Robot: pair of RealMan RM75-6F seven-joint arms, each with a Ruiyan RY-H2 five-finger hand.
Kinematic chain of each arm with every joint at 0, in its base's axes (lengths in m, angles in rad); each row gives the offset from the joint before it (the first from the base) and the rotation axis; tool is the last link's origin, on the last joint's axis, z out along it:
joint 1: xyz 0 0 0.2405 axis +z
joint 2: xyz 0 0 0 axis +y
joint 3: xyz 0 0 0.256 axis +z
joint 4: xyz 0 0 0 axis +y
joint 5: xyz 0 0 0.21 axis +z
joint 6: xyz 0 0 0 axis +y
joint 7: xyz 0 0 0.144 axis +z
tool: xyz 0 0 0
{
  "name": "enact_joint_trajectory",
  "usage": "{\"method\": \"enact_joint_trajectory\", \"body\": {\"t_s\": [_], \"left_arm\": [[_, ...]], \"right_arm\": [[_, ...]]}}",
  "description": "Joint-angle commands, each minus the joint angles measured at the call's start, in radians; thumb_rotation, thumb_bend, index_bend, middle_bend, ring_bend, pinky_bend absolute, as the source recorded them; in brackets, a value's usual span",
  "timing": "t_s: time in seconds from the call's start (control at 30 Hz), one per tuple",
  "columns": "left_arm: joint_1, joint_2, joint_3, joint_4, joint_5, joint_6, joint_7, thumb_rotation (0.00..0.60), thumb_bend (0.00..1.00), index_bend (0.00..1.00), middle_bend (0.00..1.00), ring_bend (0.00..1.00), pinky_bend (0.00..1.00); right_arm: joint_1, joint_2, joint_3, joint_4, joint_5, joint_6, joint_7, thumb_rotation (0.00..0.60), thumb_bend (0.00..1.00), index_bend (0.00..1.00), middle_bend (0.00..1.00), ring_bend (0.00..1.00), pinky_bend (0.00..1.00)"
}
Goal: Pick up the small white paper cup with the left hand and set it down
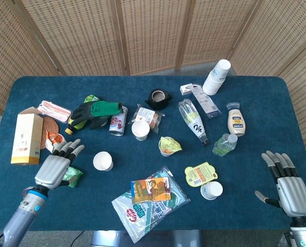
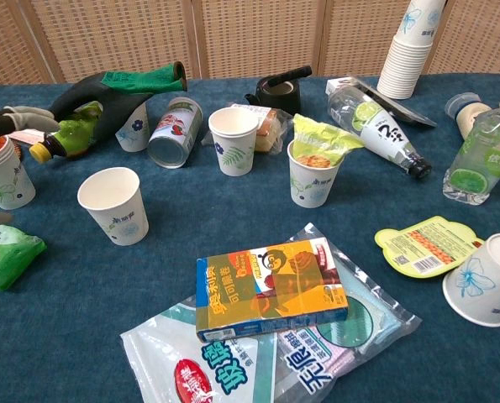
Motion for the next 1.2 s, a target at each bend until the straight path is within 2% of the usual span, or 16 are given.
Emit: {"method": "enact_joint_trajectory", "body": {"t_s": [0.03, 0.43, 0.6, 0.8, 1.0, 1.2], "left_arm": [[-0.044, -0.07, -0.026, 0.028, -0.066, -0.036, 0.068, 0.6, 0.31, 0.0, 0.0, 0.0, 0.0], [-0.119, -0.182, -0.049, 0.026, -0.198, -0.046, 0.222, 0.6, 0.31, 0.0, 0.0, 0.0, 0.01], [-0.144, -0.217, -0.055, 0.028, -0.262, -0.036, 0.285, 0.6, 0.31, 0.06, 0.01, 0.01, 0.17], [-0.179, -0.254, -0.059, 0.04, -0.339, -0.032, 0.342, 0.6, 0.31, 0.18, 0.13, 0.19, 0.36], [-0.195, -0.276, -0.05, 0.053, -0.356, -0.015, 0.352, 0.6, 0.32, 0.21, 0.2, 0.25, 0.38], [-0.201, -0.289, -0.044, 0.067, -0.347, -0.006, 0.328, 0.6, 0.31, 0.22, 0.25, 0.27, 0.38]], "right_arm": [[-0.002, 0.003, 0.0, 0.0, 0.0, 0.004, 0.005, 0.6, 0.14, 0.0, 0.0, 0.0, 0.0], [-0.003, 0.013, 0.006, 0.008, 0.009, 0.007, 0.043, 0.6, 0.14, 0.0, 0.0, 0.0, 0.0], [-0.001, 0.015, 0.007, 0.008, 0.019, -0.001, 0.046, 0.6, 0.14, 0.0, 0.0, 0.0, 0.0], [-0.002, 0.015, 0.008, 0.009, 0.02, 0.0, 0.046, 0.6, 0.14, 0.0, 0.0, 0.0, 0.0], [0.0, 0.014, 0.011, 0.016, 0.033, -0.007, 0.052, 0.6, 0.14, 0.0, 0.0, 0.0, 0.0], [0.0, 0.014, 0.011, 0.015, 0.031, -0.006, 0.053, 0.6, 0.14, 0.0, 0.0, 0.0, 0.0]]}}
